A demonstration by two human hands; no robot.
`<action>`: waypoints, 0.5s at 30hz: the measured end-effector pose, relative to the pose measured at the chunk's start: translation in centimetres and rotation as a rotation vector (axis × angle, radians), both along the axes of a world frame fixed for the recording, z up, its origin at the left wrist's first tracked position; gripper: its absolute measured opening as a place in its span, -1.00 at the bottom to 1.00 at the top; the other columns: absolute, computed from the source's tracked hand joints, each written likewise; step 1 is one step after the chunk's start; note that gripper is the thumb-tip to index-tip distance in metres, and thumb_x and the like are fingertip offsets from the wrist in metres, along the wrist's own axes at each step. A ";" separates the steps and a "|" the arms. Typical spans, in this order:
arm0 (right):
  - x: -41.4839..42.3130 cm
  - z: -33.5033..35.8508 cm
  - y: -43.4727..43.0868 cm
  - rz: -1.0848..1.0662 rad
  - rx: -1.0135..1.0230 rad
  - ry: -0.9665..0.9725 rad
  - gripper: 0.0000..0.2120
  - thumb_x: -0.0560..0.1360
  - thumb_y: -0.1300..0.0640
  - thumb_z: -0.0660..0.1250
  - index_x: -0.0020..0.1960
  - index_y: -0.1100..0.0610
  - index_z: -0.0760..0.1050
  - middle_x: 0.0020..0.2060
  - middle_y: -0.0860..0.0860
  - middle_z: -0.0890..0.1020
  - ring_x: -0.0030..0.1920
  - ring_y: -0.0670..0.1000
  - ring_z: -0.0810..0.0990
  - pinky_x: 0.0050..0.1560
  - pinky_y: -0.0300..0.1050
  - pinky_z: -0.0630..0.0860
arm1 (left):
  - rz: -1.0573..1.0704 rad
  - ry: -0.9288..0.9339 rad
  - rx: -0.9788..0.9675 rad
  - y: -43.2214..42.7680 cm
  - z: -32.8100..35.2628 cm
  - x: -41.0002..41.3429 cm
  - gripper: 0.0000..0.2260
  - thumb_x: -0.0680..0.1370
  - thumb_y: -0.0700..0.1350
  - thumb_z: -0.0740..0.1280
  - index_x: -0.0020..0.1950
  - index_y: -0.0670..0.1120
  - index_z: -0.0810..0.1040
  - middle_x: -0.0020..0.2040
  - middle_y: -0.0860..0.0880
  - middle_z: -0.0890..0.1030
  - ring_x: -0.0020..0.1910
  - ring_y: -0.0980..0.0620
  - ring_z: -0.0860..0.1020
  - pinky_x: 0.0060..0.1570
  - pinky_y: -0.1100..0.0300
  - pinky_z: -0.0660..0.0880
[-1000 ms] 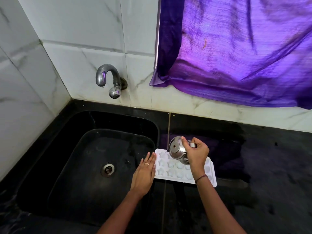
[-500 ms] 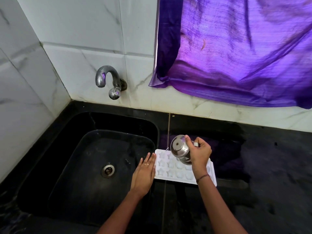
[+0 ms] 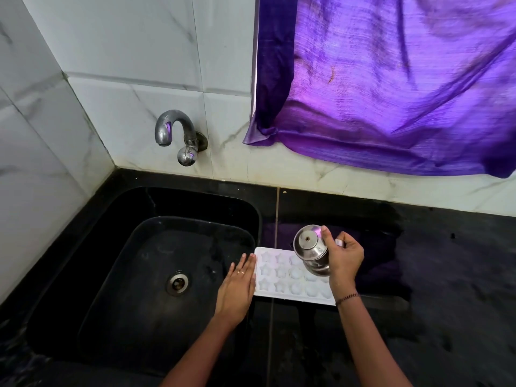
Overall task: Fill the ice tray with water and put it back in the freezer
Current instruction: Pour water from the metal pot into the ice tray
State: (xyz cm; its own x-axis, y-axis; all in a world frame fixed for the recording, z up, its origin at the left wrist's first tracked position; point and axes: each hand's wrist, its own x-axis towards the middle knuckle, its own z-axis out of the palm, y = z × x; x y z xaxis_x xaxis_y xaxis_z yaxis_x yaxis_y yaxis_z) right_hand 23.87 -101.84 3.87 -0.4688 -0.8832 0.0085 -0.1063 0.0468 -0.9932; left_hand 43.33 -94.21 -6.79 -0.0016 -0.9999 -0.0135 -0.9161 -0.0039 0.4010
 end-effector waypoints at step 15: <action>-0.2 0.2 0.3 0.036 -0.055 0.121 -0.54 0.38 0.19 0.49 -0.49 0.13 0.24 -0.56 -0.01 0.30 -0.47 -0.09 0.24 -0.48 -0.38 0.26 | 0.007 0.003 0.024 0.3 0.7 -0.1 -0.40 0.46 0.16 -0.52 0.46 0.01 -0.22 0.55 0.09 -0.02 0.45 0.22 -0.22 0.42 0.29 -0.27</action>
State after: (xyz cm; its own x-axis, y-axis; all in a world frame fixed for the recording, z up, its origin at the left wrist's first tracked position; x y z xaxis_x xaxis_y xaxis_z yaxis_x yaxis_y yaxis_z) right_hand 23.69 -101.52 4.07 -0.4297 -0.8960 0.1119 -0.2257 -0.0134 -0.9741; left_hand 43.23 -93.94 -6.06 0.0053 -0.9993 -0.0379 -0.9148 -0.0201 0.4035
